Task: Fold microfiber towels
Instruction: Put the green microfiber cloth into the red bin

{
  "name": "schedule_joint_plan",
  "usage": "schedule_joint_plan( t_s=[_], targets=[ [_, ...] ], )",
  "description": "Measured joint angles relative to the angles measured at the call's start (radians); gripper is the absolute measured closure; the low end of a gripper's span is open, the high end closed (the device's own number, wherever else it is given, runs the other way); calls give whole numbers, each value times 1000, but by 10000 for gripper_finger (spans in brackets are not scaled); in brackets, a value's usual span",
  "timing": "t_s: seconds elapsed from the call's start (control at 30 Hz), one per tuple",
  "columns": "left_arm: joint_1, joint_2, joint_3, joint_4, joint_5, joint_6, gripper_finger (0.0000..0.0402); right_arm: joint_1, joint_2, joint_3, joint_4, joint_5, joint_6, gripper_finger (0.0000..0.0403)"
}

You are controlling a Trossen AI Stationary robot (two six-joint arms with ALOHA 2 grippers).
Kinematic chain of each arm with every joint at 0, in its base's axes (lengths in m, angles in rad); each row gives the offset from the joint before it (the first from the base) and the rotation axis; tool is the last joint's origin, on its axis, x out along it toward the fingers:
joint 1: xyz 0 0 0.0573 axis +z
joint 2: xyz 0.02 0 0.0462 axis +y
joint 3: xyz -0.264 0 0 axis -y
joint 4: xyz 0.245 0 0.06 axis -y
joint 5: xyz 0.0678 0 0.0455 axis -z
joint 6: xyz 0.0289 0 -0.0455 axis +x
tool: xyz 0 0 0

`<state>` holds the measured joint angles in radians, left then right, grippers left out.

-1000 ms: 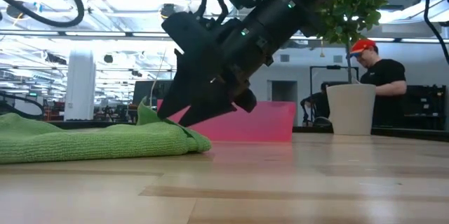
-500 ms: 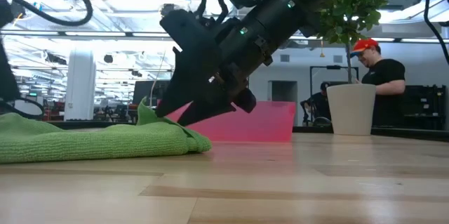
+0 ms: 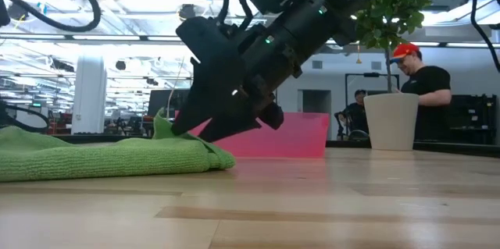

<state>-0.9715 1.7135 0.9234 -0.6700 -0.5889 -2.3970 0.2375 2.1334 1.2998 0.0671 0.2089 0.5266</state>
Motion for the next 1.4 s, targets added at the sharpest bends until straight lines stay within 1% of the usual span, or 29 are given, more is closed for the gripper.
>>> schedule_joint_plan(
  t_s=[0.1, 0.2, 0.3, 0.4, 0.47, 0.53, 0.63, 0.73, 0.9, 1.07, 1.13, 1.27, 1.4],
  targets=[
    [4, 35, -4, 49, 18, -1, 132, 0, 0, 0, -9, 0, 0, 148],
    [15, 62, -8, 75, -3, 5, 132, 4, 0, 0, 8, 3, 0, 148],
    [26, 67, -8, 73, -14, 7, 132, 4, 23, 3, 40, 2, 14, 148],
    [34, 66, -10, 58, -45, 8, 132, 4, 40, -1, 22, -1, 31, 148],
    [39, 68, -10, 54, -52, 14, 132, 2, 67, 5, 58, 10, 50, 148],
    [42, 70, -10, 53, -54, 21, 132, -3, 61, 4, 51, -1, 55, 148],
    [47, 71, -11, 51, -57, 28, 142, -3, 69, 3, 54, 5, 67, 162],
    [50, 72, -12, 48, -56, 40, 171, -4, 69, 3, 50, 6, 75, 199],
    [56, 75, -14, 11, -74, 84, 243, 2, 75, 2, 49, 9, 72, 290],
    [76, 75, -14, -44, -87, 140, 312, 3, 77, 2, 62, -46, 47, 379],
    [87, 74, -14, -38, -98, 182, 338, 7, 74, 2, 65, -47, 33, 388],
    [106, 55, -14, -36, -101, 272, 390, 13, 44, -3, 30, -55, 4, 383],
    [124, -2, -14, -61, -121, 327, 397, 19, -23, -5, -8, -51, -44, 390]
  ],
)
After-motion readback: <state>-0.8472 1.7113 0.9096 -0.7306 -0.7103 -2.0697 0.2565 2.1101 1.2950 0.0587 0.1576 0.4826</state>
